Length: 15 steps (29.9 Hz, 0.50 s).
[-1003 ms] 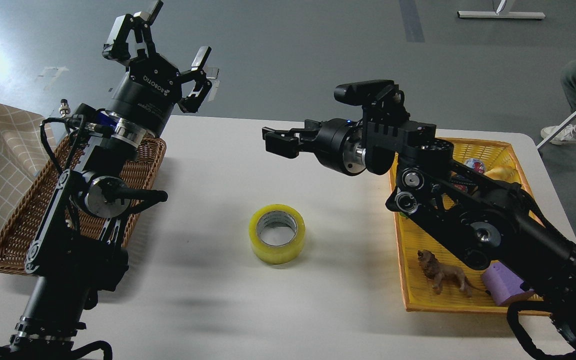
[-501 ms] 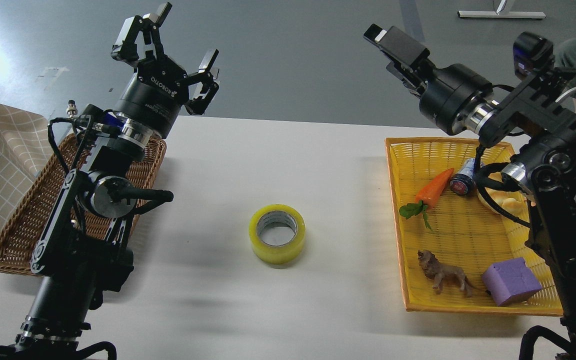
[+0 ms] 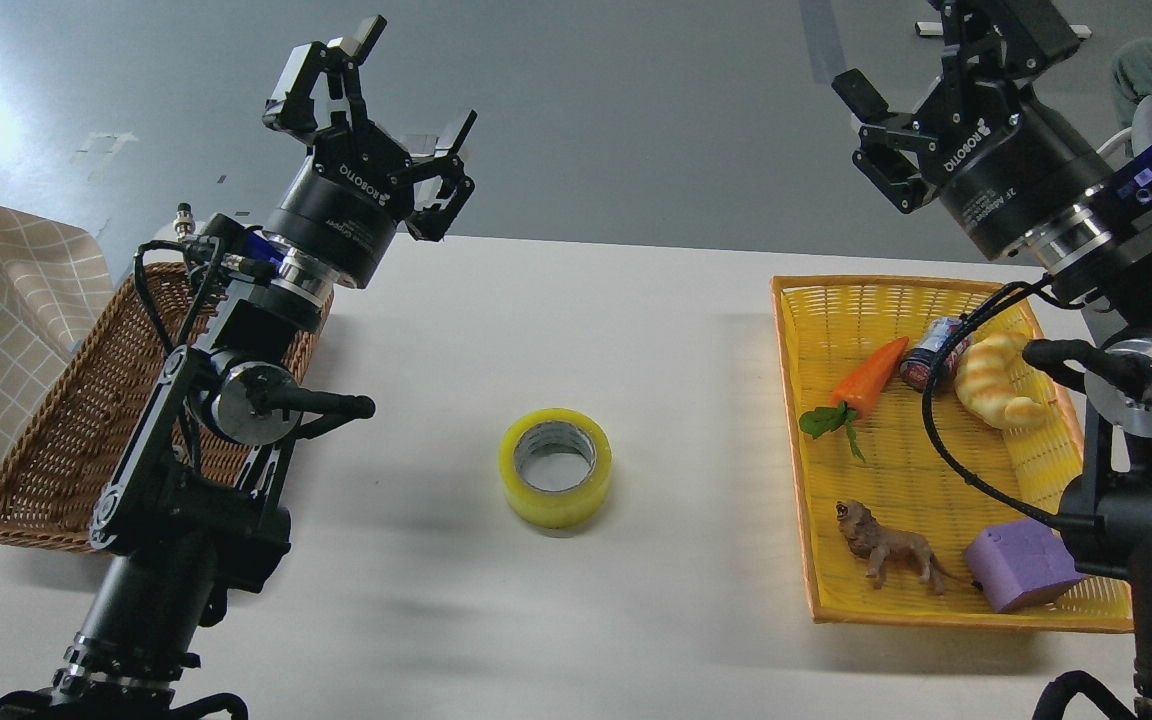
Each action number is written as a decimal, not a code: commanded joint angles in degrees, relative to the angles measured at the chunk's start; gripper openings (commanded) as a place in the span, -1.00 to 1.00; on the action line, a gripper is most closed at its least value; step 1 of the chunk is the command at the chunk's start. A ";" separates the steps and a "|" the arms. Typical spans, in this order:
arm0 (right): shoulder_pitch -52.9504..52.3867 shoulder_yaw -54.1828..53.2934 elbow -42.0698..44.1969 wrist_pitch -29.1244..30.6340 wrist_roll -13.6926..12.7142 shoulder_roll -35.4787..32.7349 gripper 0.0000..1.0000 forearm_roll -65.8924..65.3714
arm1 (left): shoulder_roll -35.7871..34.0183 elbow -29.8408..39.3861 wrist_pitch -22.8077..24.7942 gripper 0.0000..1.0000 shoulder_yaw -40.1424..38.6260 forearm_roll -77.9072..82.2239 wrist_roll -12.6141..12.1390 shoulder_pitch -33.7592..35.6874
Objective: Place and transfer tape with both arms
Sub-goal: 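Open the right gripper and raise it back above the yellow basket, then move the left gripper down toward the tape roll on the table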
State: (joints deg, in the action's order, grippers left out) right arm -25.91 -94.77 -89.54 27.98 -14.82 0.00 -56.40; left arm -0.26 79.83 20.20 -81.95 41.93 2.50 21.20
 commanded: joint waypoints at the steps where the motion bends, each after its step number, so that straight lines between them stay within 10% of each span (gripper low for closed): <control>1: 0.16 -0.32 -0.11 0.02 0.14 0.00 0.98 2.87 | 0.26 0.15 0.11 0.96 -0.05 0.00 0.05 -0.02; 15: 0.86 -0.68 -0.11 0.02 0.50 0.00 0.98 3.05 | 0.26 0.06 -0.95 0.96 -0.14 -0.27 -0.04 0.07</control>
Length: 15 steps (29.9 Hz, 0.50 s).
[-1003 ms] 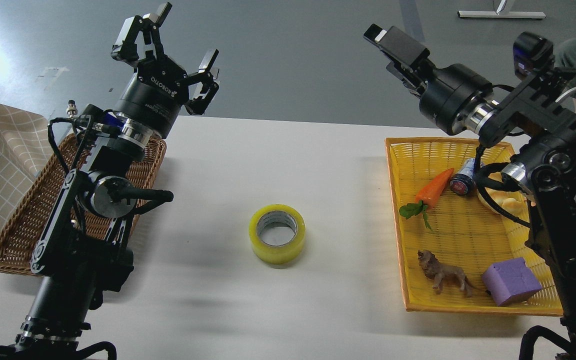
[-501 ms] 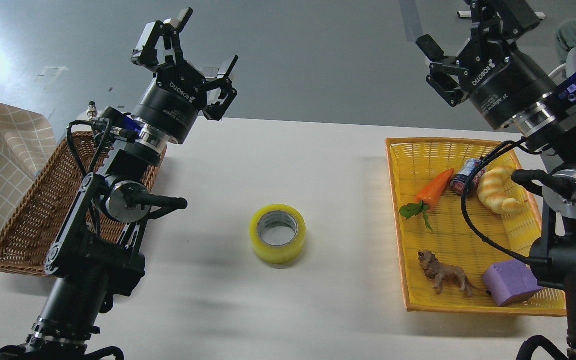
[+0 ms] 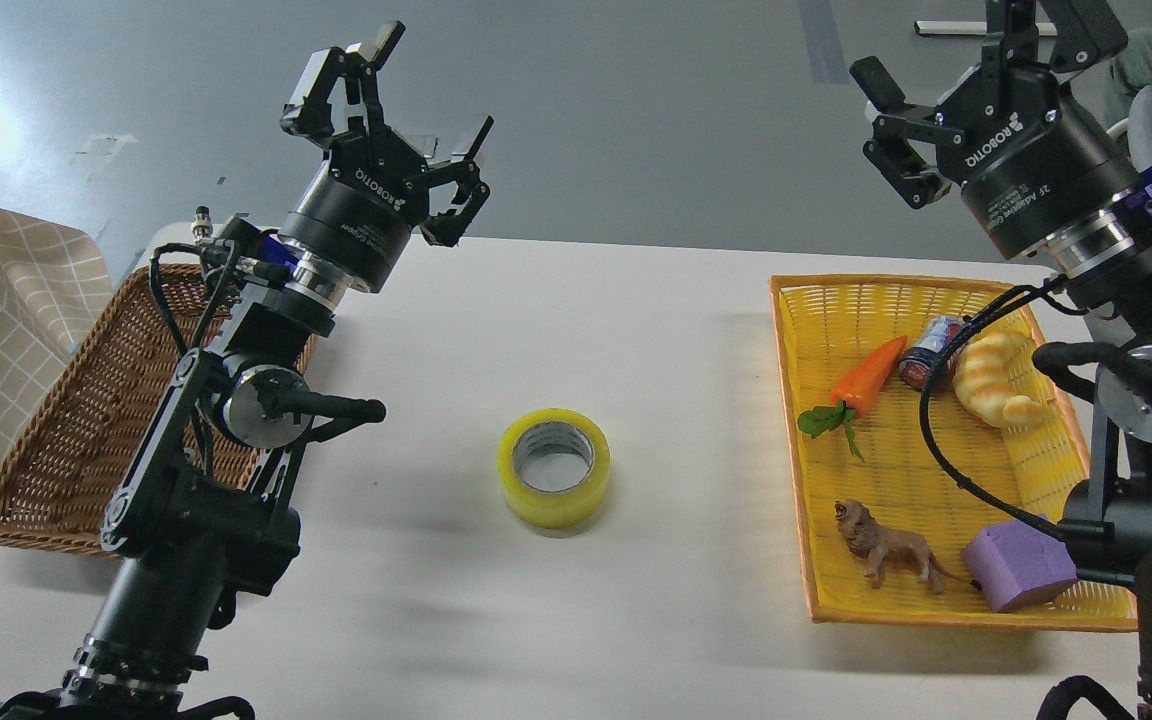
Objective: Place and transfer tape with both arms
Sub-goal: 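Move the left gripper down toward the tape roll on the table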
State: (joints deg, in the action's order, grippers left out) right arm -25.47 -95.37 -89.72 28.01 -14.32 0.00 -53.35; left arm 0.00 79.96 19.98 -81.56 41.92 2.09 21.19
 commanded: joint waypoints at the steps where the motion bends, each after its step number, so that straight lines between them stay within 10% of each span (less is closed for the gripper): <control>1: 0.77 -0.08 0.16 -0.01 -0.01 0.00 0.98 0.00 | 0.00 0.02 -1.08 0.96 -0.61 -0.26 0.46 0.08; 15: 0.78 0.01 -0.01 -0.01 -0.01 0.00 0.98 0.09 | 0.00 -0.42 1.30 0.96 0.09 -2.36 0.28 -0.27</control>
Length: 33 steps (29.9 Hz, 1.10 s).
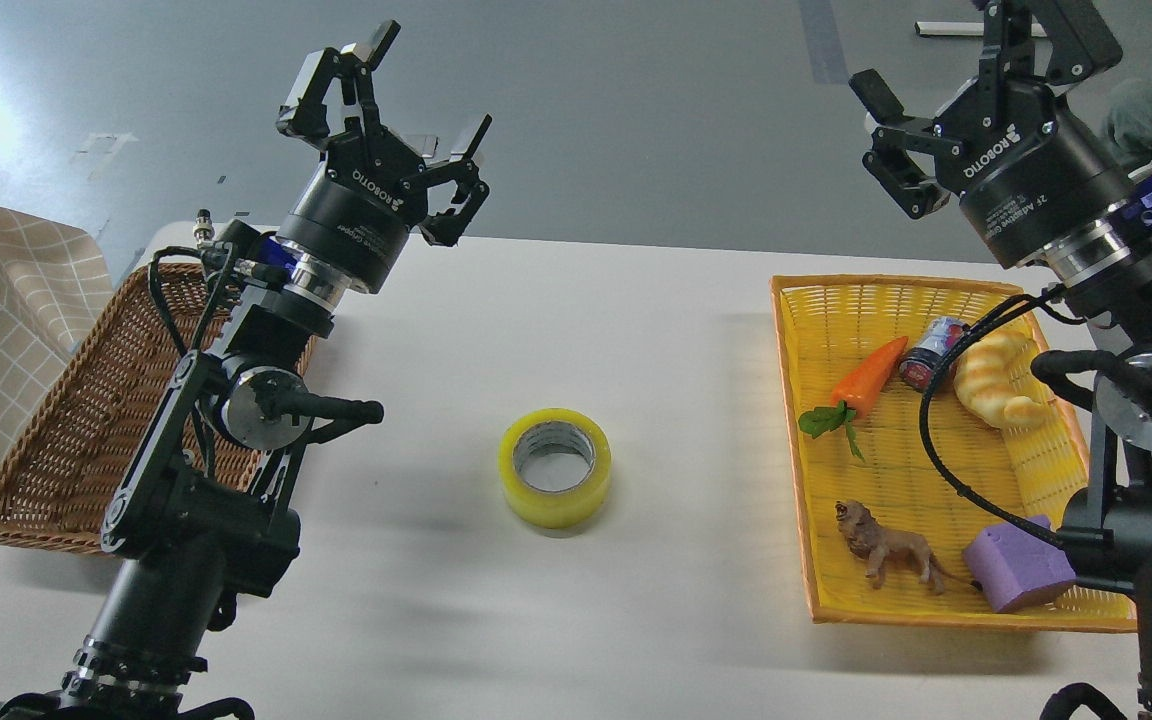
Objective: Place and transfer tape with both arms
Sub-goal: 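Move the left gripper down toward the tape roll on the table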
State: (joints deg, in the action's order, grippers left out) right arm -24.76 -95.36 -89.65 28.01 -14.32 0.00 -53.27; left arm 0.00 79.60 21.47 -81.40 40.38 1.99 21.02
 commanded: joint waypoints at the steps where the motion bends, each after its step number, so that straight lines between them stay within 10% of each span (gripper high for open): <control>1: 0.07 0.00 -0.09 -0.01 0.00 0.00 0.98 0.01 | 0.00 -0.06 -0.63 0.96 -0.51 -1.18 0.47 -0.10; 11: 0.51 0.44 0.00 -0.01 0.00 0.00 0.98 0.01 | -15.17 3.37 -2.12 0.96 10.25 2.14 -0.15 1.74; 24: 0.16 -0.09 0.00 -0.01 0.00 0.00 0.98 0.10 | -20.92 6.62 -14.34 0.92 19.43 52.75 0.29 5.44; 33: -2.22 -0.35 0.70 -0.01 0.00 0.00 0.98 3.00 | -22.32 7.50 -15.22 0.77 28.48 73.07 -7.26 4.47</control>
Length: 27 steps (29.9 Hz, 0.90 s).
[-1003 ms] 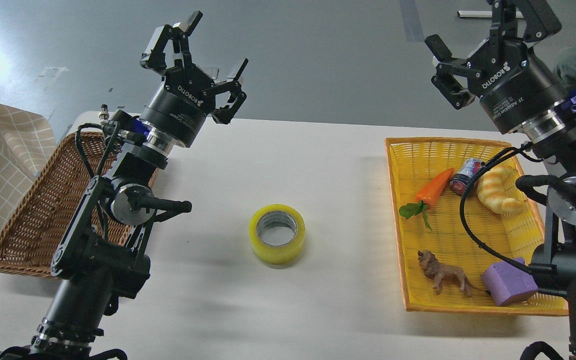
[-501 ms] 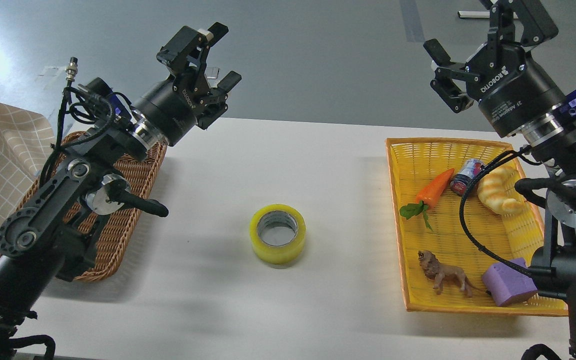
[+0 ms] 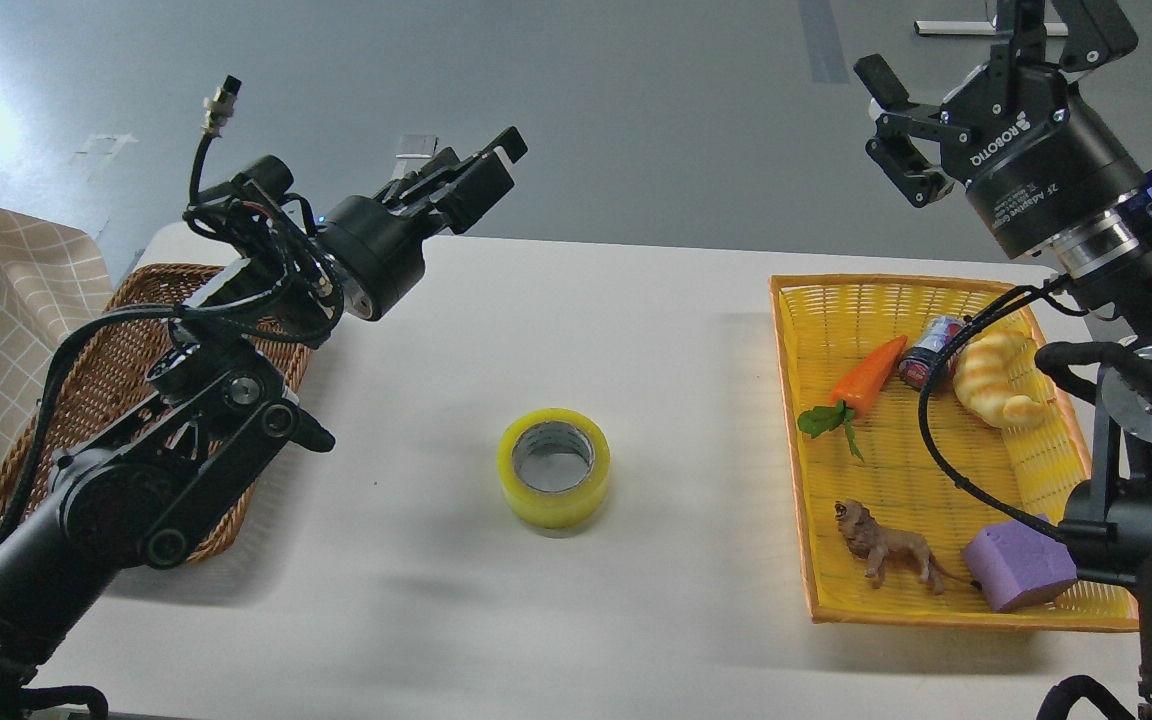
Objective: Place and transfer tape with both arms
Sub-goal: 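Move the left gripper down toward the tape roll on the table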
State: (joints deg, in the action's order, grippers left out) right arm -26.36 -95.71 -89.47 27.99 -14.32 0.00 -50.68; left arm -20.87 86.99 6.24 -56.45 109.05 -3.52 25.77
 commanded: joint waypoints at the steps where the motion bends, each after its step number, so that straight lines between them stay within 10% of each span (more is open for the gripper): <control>1: -0.63 -0.09 0.61 0.01 0.00 0.00 0.98 0.41 | -1.89 0.03 0.00 0.75 5.80 7.03 -1.92 -0.63; 9: -0.80 -0.09 0.61 0.01 0.00 0.00 0.98 0.41 | -4.27 -0.50 -0.17 0.68 9.96 15.95 -3.24 -3.27; 21: -0.89 0.17 1.58 0.01 -0.09 0.00 0.98 0.41 | -0.85 1.87 -0.08 0.68 13.21 15.95 -13.77 -7.66; 27: -0.89 0.17 1.58 0.01 -0.09 0.00 0.98 0.41 | 1.27 1.52 -0.08 0.68 13.47 15.95 -15.29 -8.72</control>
State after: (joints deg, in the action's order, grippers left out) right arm -27.25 -95.55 -87.88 28.00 -14.42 0.00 -50.27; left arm -20.41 88.85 6.18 -43.11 125.00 -18.39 17.50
